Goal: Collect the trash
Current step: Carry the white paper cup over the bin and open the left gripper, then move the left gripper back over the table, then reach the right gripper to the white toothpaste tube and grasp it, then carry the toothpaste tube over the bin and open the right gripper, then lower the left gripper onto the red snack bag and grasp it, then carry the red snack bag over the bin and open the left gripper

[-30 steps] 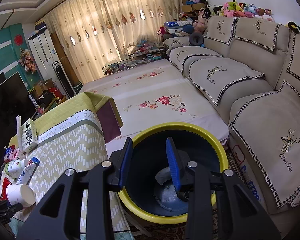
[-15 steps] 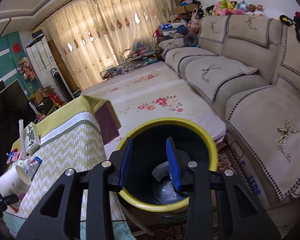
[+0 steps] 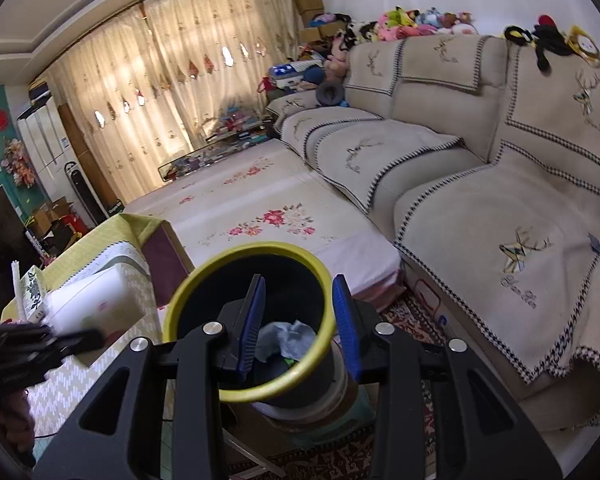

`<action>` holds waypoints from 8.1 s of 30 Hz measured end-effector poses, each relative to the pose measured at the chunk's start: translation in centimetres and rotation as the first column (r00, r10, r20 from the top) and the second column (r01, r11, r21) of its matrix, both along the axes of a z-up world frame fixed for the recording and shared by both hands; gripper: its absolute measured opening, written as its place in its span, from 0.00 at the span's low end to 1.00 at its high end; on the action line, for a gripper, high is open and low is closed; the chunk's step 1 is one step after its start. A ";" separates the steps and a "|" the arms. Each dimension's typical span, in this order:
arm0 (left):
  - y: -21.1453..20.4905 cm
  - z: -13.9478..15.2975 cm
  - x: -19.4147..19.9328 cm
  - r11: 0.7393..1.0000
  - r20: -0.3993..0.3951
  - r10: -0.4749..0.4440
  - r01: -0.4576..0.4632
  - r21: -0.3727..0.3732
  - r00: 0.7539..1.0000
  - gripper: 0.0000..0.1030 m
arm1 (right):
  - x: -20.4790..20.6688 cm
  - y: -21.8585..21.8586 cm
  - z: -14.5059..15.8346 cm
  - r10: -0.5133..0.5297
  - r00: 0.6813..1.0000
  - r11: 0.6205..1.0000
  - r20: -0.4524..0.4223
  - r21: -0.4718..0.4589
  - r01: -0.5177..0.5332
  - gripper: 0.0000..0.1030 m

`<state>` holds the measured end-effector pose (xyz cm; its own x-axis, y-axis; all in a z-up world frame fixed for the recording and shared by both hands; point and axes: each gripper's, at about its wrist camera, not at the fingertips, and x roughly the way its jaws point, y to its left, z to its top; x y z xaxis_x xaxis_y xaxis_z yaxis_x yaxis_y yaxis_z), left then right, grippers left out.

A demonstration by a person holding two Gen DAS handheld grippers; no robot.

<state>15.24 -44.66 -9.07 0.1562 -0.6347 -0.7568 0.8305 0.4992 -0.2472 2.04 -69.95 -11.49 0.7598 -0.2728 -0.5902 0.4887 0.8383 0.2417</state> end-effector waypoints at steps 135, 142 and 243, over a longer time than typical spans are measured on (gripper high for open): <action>36.5 2.6 -3.9 0.713 0.145 0.701 -0.689 -0.127 0.698 0.84 | 10.9 8.0 -6.0 0.077 0.983 0.995 -0.167 0.068 -0.066 0.34; 36.6 2.4 -3.8 0.709 0.156 0.704 -0.695 -0.120 0.692 0.84 | 10.2 8.3 -6.1 0.098 0.986 0.991 -0.137 0.106 -0.084 0.42; -13.1 -2.2 8.0 0.987 0.191 0.144 -0.155 0.045 0.971 0.46 | -1.2 -3.2 -5.7 -0.055 0.998 0.981 -0.024 0.185 0.059 0.47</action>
